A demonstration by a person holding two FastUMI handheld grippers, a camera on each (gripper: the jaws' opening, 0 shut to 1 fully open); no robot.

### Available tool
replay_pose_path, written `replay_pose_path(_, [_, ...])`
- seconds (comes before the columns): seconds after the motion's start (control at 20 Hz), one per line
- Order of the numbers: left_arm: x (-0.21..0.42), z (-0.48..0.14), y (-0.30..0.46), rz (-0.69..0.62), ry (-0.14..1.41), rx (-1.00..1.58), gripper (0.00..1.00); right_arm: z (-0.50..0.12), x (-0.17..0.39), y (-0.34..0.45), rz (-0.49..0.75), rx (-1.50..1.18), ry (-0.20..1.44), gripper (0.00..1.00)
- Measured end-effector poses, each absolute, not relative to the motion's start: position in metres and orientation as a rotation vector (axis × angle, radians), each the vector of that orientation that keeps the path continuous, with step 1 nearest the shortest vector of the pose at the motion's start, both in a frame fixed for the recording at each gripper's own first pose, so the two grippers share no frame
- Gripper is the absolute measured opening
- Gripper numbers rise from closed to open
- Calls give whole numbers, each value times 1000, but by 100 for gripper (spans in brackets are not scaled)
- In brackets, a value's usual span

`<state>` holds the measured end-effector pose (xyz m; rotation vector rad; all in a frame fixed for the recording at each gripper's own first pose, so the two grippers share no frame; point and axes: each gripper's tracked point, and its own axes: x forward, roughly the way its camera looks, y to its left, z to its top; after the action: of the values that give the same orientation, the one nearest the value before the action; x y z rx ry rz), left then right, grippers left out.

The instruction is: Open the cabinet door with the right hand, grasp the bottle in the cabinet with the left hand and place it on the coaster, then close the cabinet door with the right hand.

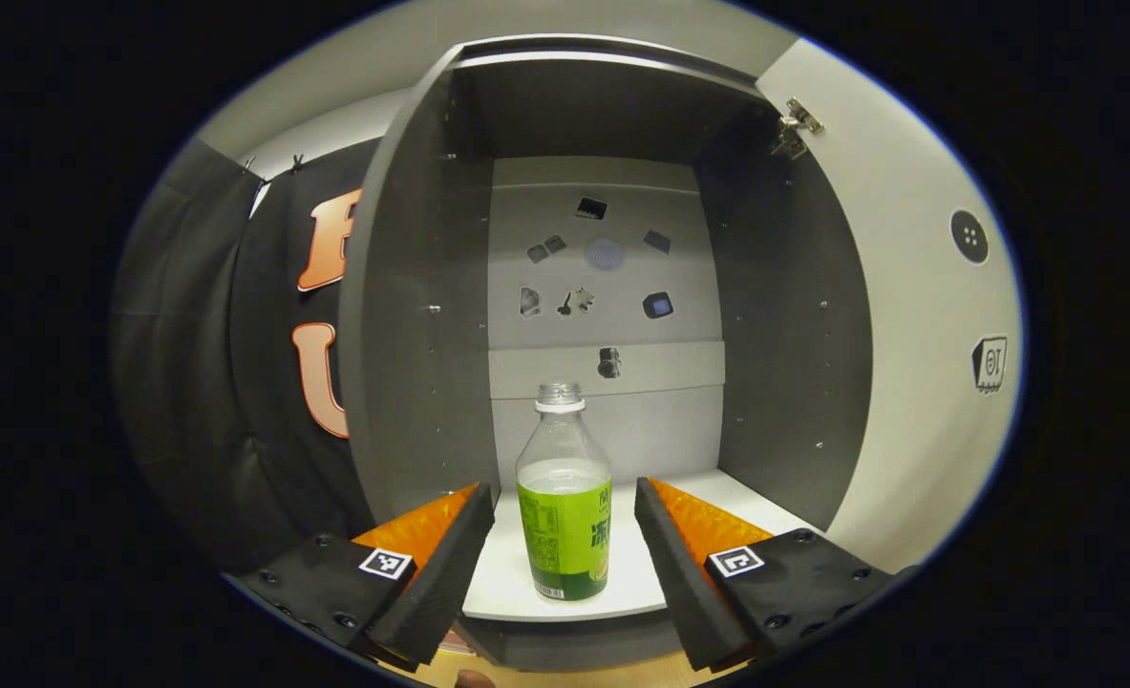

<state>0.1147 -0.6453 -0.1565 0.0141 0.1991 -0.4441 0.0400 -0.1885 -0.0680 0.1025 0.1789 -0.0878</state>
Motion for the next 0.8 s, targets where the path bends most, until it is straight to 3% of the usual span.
replay_pose_path(0.05, [122,-161,-650,-444,204,23,100,-70,41,-194,-99,103,184,93])
replay_pose_path(0.15, [130,-172,-658,-450,228,15,97,-74,43,-199,-118,107,196,87])
replay_pose_path(0.2, [133,-175,-661,-454,237,6,97,-76,44,-199,-123,111,201,93])
replay_pose_path(0.35, [141,-181,-666,-456,244,3,97,-81,48,-202,-137,107,213,93])
replay_pose_path(0.4, [141,-180,-666,-461,243,0,93,-81,48,-203,-140,106,214,93])
replay_pose_path(0.45, [139,-179,-667,-466,250,-6,82,-81,47,-203,-143,106,214,93])
replay_pose_path(0.8, [100,-154,-642,-490,262,-69,82,-73,49,-194,-104,108,198,93])
